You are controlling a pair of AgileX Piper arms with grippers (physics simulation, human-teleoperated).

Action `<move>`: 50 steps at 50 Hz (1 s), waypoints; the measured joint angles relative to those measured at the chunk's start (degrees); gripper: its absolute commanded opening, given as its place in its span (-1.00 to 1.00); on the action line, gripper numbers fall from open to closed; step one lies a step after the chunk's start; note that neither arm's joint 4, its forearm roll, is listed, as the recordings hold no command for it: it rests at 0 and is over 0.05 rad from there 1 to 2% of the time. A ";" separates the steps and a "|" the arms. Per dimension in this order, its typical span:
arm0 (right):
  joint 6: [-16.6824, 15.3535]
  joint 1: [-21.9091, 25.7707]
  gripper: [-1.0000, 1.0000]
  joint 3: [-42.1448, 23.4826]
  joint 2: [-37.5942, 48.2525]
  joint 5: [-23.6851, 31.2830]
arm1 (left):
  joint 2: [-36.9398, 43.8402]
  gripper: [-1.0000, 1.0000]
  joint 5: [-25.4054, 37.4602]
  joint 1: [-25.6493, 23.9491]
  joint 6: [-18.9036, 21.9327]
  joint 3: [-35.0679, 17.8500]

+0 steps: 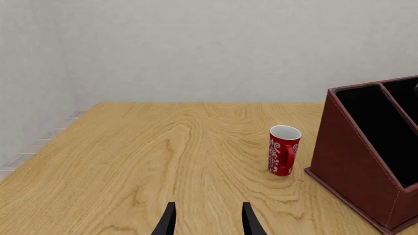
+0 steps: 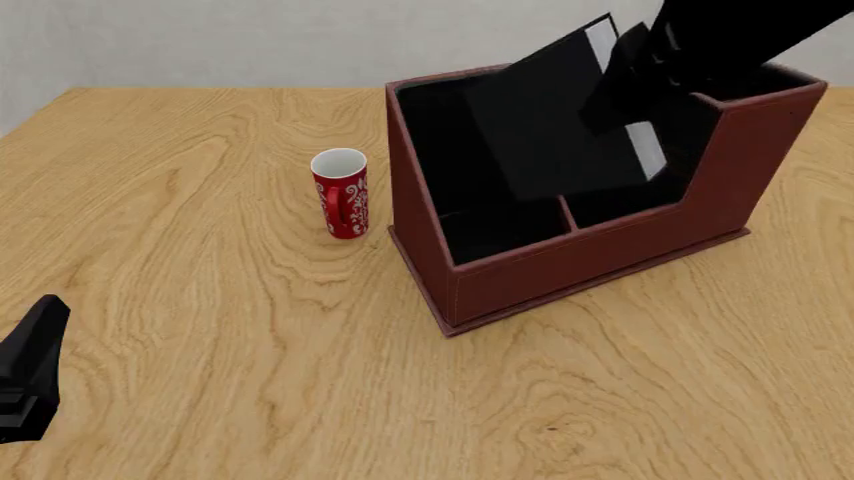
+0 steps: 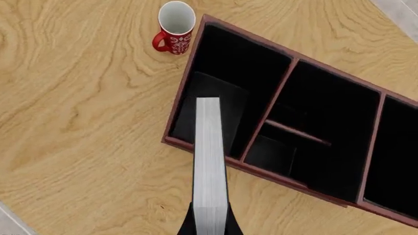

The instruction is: Pick up the book and place it in the left compartment of the caddy.

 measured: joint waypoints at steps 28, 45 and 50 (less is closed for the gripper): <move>-0.69 -0.58 -1.00 -2.15 4.23 0.00 | 0.00 1.00 0.00 0.00 0.00 0.00; -1.14 -0.74 -1.00 -3.50 6.52 0.00 | 0.00 1.00 0.00 0.00 0.00 0.00; -1.23 -0.79 -1.00 -3.93 7.18 0.00 | 0.00 1.00 0.00 0.00 0.00 0.00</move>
